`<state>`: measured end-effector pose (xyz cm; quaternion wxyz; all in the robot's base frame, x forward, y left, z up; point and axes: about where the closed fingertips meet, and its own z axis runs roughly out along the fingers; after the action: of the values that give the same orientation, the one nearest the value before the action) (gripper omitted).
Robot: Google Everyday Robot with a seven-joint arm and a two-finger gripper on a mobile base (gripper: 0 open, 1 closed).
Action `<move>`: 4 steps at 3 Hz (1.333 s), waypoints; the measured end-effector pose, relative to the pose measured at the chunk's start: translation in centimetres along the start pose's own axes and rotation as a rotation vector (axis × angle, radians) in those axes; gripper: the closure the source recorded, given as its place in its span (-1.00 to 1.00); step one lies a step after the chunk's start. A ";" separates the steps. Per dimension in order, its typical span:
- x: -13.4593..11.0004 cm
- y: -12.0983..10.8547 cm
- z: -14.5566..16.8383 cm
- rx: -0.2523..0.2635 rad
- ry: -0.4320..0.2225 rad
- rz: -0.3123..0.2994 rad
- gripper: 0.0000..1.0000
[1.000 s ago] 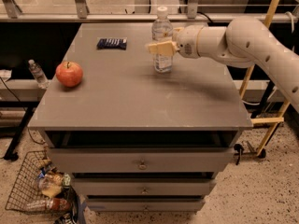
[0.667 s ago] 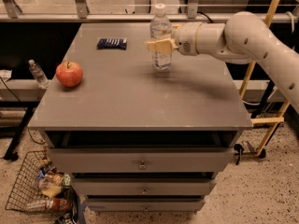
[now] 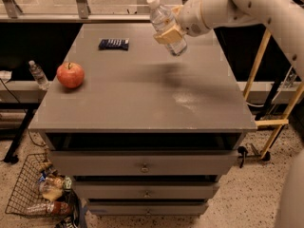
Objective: Knock blue plastic bottle over
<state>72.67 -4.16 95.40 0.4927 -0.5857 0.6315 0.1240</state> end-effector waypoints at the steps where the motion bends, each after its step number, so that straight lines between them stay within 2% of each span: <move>1: 0.3 0.0 -0.3 -0.090 0.178 -0.180 1.00; 2: 1.2 0.8 0.5 -0.224 0.304 -0.308 1.00; 3: 3.0 3.9 1.7 -0.417 0.422 -0.392 1.00; 4: 5.6 8.1 1.4 -0.672 0.599 -0.461 1.00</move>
Offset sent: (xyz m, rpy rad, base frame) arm -0.0865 -0.0464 -0.0484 -0.8241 0.3624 0.5792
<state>67.31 -4.30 86.96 0.0887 -0.8459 0.5248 0.0350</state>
